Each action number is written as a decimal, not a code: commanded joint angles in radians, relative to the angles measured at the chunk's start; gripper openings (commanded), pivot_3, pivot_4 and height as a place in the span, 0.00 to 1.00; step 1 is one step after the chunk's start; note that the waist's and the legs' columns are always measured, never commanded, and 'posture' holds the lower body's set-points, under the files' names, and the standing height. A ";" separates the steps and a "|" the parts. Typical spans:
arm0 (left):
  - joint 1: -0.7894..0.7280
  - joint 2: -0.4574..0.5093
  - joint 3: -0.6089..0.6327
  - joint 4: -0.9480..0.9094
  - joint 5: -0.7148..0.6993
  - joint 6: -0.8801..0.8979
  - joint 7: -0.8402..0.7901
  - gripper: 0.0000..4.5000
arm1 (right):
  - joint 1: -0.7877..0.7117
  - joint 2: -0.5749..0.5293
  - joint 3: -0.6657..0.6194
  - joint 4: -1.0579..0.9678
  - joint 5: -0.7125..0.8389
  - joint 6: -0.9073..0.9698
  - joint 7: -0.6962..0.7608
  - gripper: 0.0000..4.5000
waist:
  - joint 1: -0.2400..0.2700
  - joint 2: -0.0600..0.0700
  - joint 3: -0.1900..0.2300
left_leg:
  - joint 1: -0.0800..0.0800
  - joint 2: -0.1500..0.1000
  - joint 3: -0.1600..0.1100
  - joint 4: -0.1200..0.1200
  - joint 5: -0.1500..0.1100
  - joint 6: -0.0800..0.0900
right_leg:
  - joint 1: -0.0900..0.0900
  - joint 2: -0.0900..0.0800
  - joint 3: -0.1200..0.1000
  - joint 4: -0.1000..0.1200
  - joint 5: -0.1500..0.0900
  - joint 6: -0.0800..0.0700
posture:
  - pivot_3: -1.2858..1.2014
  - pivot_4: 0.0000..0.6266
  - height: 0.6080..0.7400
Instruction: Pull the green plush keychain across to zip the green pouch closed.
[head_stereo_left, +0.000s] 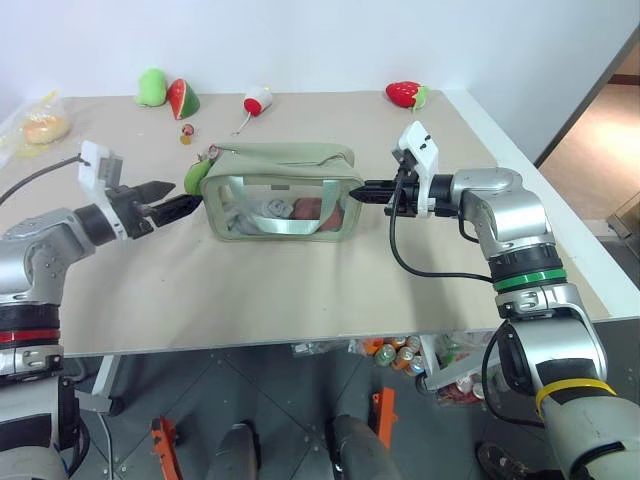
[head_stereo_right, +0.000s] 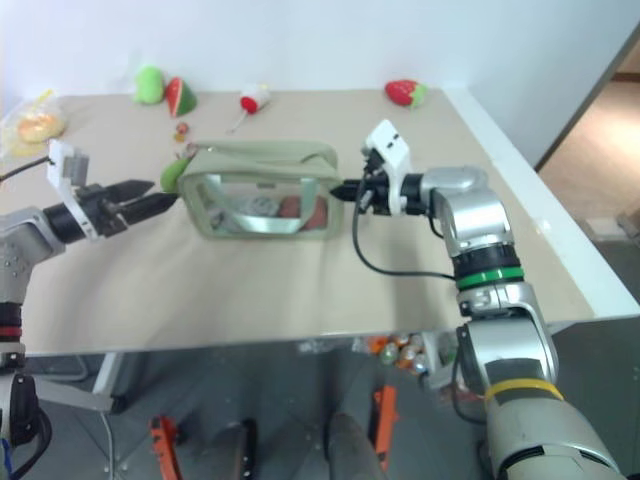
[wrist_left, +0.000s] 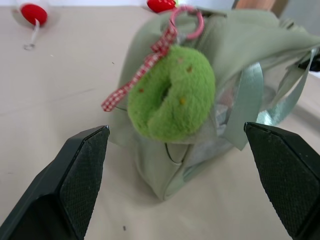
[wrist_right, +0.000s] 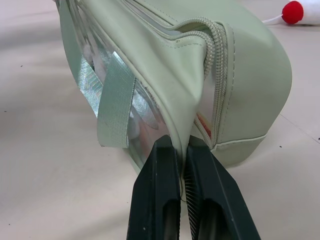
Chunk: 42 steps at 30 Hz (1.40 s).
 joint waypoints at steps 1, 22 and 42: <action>-0.055 -0.005 0.009 0.012 0.014 -0.037 0.008 1.00 | -0.006 -0.002 -0.014 -0.021 0.011 -0.004 -0.002 0.01 | -0.001 0.000 0.000 | 0.000 0.000 0.000 0.000 0.000 0.000 | 0.000 0.000 0.000 0.000 0.000 0.000 | 0.52 0.24 0.99; -0.100 -0.020 0.018 0.042 0.021 -0.057 0.018 0.01 | 0.011 0.005 -0.011 -0.044 0.022 0.016 -0.020 0.00 | -0.001 0.000 0.000 | 0.000 0.000 0.000 0.000 0.000 0.000 | 0.000 0.000 0.000 0.000 0.000 0.000 | 0.52 0.24 0.99; -0.475 -0.185 -0.233 0.261 0.426 -0.700 0.121 0.01 | 0.030 0.007 -0.027 -0.073 0.027 0.034 -0.040 0.00 | 0.000 -0.001 0.000 | 0.000 0.000 0.001 0.000 0.001 -0.001 | 0.000 0.000 0.001 0.000 0.002 0.002 | 0.52 0.24 0.99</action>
